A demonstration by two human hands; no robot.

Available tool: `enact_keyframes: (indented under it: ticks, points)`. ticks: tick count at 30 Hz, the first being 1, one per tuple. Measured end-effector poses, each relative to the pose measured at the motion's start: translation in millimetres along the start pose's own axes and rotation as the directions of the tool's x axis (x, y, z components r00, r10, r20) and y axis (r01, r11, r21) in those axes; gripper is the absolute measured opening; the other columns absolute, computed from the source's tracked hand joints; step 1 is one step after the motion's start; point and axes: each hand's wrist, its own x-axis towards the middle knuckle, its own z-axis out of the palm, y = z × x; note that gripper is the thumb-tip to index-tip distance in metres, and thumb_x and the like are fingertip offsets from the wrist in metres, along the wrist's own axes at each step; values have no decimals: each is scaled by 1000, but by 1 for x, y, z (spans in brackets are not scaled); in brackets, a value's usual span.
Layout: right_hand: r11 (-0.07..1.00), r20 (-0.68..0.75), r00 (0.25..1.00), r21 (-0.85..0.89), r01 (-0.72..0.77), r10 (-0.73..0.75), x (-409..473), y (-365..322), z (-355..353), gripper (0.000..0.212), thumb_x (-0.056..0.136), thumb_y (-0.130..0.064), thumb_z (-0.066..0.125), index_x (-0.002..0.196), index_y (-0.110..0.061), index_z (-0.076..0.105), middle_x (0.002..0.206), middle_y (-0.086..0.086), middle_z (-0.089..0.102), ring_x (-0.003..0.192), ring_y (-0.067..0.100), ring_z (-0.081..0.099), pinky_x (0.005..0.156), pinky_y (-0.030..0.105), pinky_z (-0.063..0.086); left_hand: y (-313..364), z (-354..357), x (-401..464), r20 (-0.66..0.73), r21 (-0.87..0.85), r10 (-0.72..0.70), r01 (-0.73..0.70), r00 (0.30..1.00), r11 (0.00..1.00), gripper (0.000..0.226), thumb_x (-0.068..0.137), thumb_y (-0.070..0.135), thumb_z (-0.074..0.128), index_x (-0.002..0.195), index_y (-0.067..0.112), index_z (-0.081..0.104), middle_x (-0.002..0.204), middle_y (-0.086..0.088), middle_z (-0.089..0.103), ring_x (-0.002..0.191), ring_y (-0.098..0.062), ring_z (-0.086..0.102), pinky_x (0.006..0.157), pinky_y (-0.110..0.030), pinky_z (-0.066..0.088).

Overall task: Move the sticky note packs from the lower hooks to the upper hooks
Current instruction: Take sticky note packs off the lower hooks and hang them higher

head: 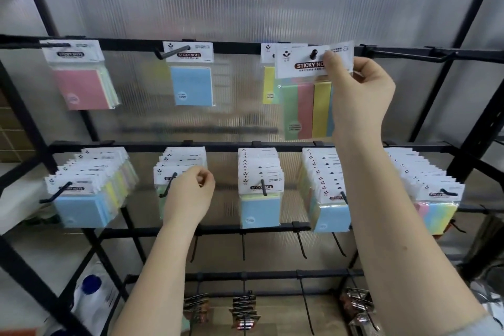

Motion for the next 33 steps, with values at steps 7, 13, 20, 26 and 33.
enact_keyframes:
  ticks: [7,13,20,26,33]
  points:
    - [999,14,999,-7,-35,35,9,10,10,23,81,-20,72,64,-20,57,50,-15,51,46,0,41,50,16,36,4,-8,0,-31,-8,-14,14,999,1000,15,95,22,48,85,18,59,74,8,58,65,-9,53,56,-22,41]
    - [994,34,993,-14,-113,113,30,29,28,29,85,-22,70,62,-20,52,41,-20,42,37,-2,37,44,10,29,7,-15,-1,-49,-36,-12,10,999,999,16,94,20,49,83,15,59,71,8,58,64,-8,52,53,-22,39]
    - [974,-7,981,-119,-191,192,67,58,61,16,87,-28,67,79,-17,60,68,-8,57,57,5,50,51,17,38,12,-22,-2,-67,-10,14,-15,998,1000,17,93,22,48,79,19,58,67,10,56,67,-10,54,56,-23,40]
    - [961,-32,986,-220,-165,162,86,72,73,7,88,-21,64,86,-15,61,80,-6,61,62,4,50,48,12,36,10,-33,-1,-108,-14,26,-28,994,1000,16,92,21,50,79,19,59,69,8,58,72,-16,57,59,-28,44]
    - [953,-24,990,-269,-139,138,97,78,80,17,83,-25,71,92,-17,59,92,-7,63,82,10,60,65,20,49,4,-41,-3,-130,5,10,-10,992,1000,16,92,19,50,77,20,57,65,6,57,62,-14,53,56,-27,41]
